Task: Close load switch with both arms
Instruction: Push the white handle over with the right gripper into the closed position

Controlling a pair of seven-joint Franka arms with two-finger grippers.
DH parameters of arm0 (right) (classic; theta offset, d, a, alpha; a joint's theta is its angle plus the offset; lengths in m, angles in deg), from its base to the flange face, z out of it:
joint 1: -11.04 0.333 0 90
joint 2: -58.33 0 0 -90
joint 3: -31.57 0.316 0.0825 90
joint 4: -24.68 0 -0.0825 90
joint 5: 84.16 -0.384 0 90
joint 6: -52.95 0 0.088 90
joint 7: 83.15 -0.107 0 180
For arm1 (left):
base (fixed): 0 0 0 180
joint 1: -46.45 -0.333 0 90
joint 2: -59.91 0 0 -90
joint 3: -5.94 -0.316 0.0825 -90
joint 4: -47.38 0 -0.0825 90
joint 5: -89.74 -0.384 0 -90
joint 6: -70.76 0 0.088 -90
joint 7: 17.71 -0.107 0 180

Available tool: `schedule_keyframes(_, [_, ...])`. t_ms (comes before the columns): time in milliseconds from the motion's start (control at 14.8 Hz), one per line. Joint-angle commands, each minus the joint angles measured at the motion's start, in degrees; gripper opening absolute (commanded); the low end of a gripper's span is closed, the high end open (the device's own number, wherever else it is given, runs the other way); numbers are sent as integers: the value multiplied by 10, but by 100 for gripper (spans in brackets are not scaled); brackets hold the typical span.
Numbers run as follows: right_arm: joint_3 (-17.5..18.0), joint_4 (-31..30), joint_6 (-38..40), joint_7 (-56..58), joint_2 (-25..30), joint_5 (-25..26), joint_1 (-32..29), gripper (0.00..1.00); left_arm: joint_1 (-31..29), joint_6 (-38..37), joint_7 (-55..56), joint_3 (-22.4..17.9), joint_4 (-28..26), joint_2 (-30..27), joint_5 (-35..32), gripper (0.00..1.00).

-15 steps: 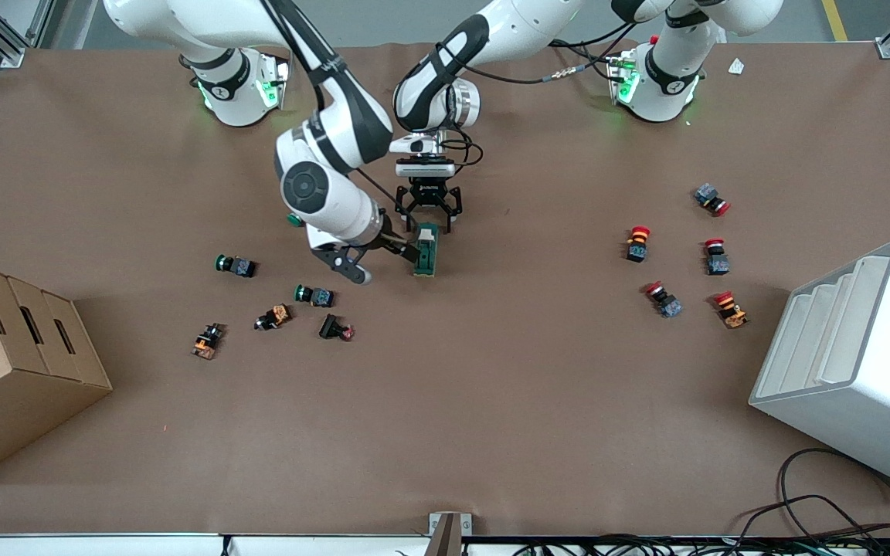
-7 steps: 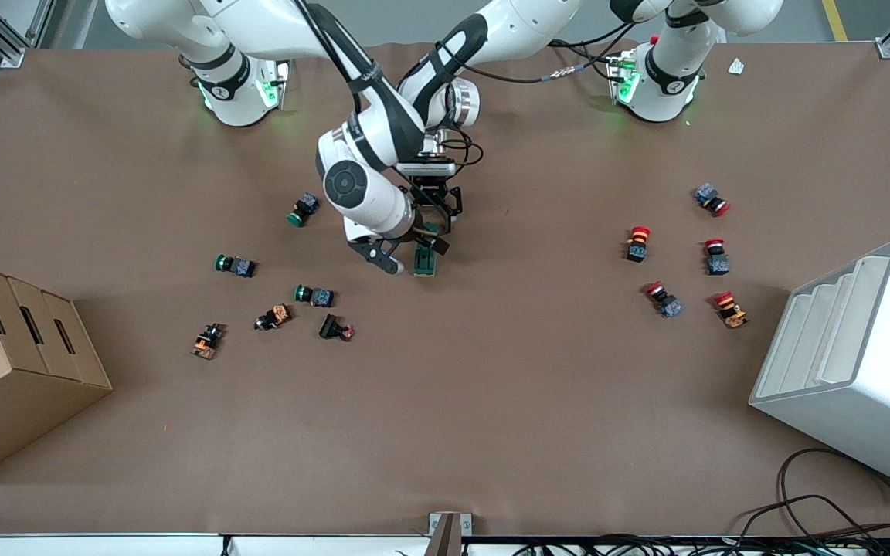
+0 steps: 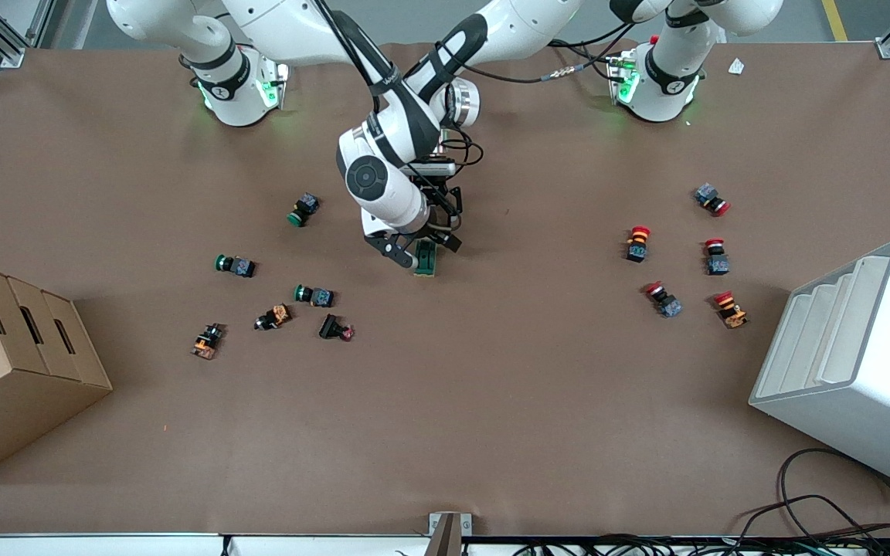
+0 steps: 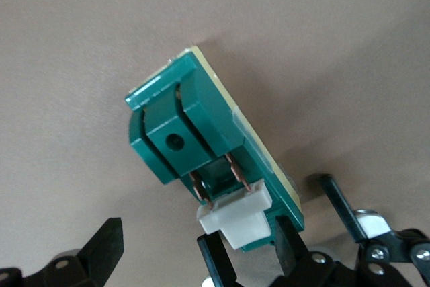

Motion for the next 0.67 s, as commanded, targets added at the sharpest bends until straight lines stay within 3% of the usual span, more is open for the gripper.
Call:
schedule_keyframes(0, [-7, 3, -7, -3, -3, -22, 11, 100, 4, 8, 9, -2, -10, 21, -2, 99])
schedule_keyframes(607, [-7, 34, -4, -2, -3, -23, -20, 100, 3, 8, 9, -2, -9, 19, -2, 100])
